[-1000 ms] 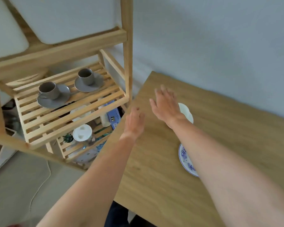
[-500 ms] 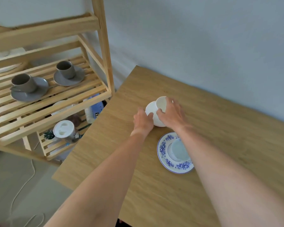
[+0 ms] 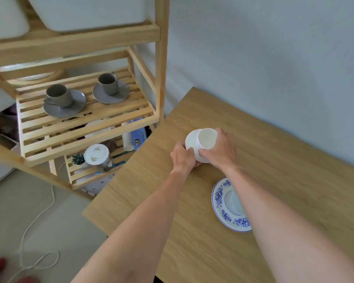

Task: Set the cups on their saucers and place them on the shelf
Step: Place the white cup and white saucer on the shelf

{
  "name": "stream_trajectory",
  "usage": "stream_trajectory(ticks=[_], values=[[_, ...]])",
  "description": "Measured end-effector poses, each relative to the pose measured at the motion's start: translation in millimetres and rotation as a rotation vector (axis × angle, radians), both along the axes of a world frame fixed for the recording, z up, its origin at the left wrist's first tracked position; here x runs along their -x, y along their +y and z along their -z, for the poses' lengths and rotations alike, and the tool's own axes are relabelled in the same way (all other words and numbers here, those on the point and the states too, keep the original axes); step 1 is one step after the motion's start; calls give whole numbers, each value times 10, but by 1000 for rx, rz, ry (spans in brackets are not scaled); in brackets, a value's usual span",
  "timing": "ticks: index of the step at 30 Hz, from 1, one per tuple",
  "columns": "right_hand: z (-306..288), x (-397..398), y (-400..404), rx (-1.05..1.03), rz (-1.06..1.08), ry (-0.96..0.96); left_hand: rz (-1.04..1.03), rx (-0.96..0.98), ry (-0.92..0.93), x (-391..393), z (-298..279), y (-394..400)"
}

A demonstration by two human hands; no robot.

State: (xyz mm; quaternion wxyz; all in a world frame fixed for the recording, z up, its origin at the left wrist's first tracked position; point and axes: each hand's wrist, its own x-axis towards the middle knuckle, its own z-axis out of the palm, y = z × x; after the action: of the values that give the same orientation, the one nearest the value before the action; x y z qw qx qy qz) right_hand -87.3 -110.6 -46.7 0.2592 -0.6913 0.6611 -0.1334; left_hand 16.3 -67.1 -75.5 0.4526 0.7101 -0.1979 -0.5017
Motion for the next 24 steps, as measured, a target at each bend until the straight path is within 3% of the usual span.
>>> stream_trajectory(ticks=[14,24], values=[[24,-2412,4,10,-381,-105,-400,-40,-135,-2237,-16,383],[452,-3865,178,-36,-628,28,-577,-190,-155,-3553,468,729]])
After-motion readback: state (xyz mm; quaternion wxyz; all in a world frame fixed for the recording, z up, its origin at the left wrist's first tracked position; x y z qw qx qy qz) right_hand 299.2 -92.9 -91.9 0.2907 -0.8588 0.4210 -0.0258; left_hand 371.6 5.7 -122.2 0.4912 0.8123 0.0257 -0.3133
